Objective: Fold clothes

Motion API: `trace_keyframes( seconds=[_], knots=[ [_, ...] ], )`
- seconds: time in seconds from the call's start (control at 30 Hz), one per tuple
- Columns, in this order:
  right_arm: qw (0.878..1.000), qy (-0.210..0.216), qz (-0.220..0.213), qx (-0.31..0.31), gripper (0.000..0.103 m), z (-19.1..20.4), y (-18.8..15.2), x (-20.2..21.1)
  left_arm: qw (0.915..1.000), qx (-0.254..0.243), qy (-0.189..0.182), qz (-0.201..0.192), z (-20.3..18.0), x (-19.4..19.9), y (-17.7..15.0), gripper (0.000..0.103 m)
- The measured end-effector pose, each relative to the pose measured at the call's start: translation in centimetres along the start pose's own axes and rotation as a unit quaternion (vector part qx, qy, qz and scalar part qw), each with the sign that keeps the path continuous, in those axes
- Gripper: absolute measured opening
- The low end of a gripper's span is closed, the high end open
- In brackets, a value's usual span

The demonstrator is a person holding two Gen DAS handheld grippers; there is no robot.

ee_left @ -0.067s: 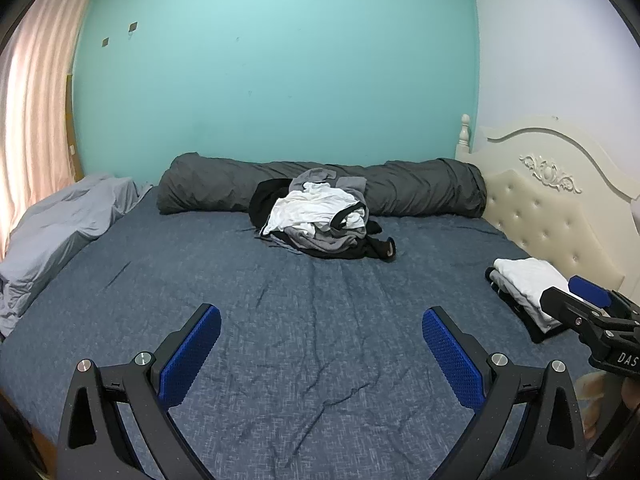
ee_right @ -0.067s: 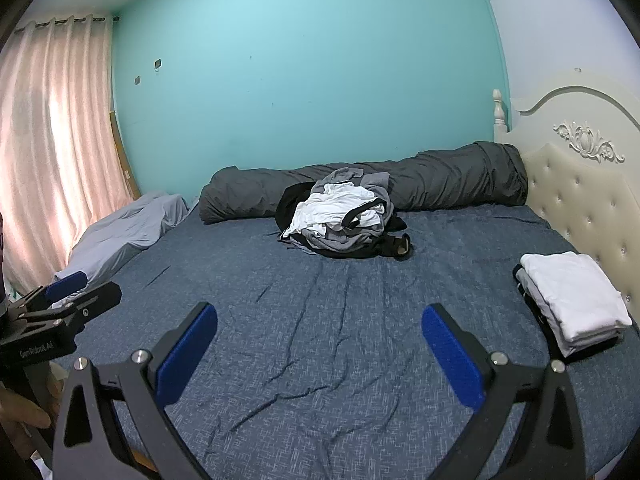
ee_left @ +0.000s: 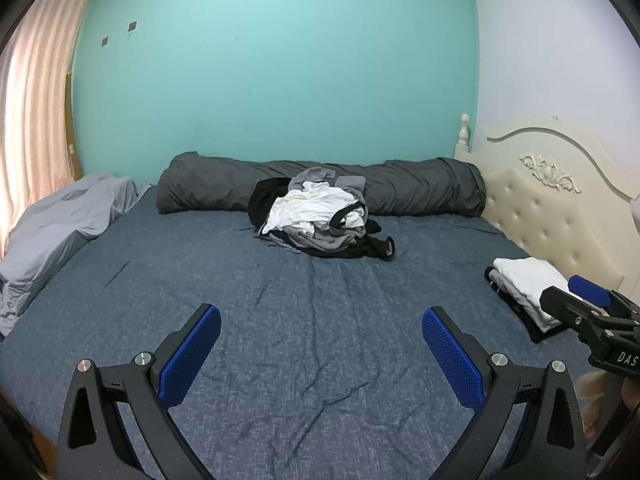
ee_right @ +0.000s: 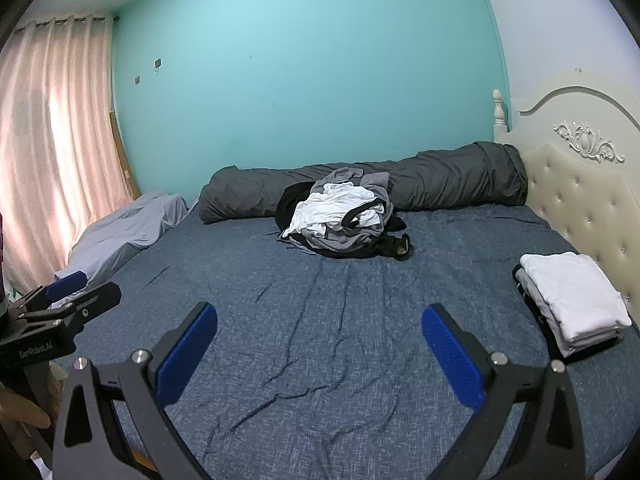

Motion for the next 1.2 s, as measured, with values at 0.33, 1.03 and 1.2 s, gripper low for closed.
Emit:
trace_keyframes(
  seconds=[0.33, 1.03, 1.2],
  knots=[
    [1.000, -0.004, 0.003, 0.004, 0.103, -0.04, -0.01, 0.08, 1.0000, -0.001, -0.005, -0.004, -0.03, -0.24, -0.33, 0.103],
    [1.000, -0.003, -0.001, -0.003, 0.103, -0.48, -0.08, 0.16, 1.0000, -0.003, -0.008, 0.003, -0.43, -0.68, -0.52, 0.103],
    [1.000, -0.003, 0.000, -0.004, 0.103, -0.57, -0.23, 0.08, 1.0000, -0.004, -0.007, 0.002, -0.51, -0.71, -0.43, 0.103]
  ],
)
Point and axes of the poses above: each gripper's, at about its wrist camera, not at the fingertips, and x roughly against the way its jaws point, z to its left, y to its top, the point moved 7 cm from there along -x, roughly the way its jaws point, and after that the axes turned 7 degrees about -y, right-handed, at the moved point
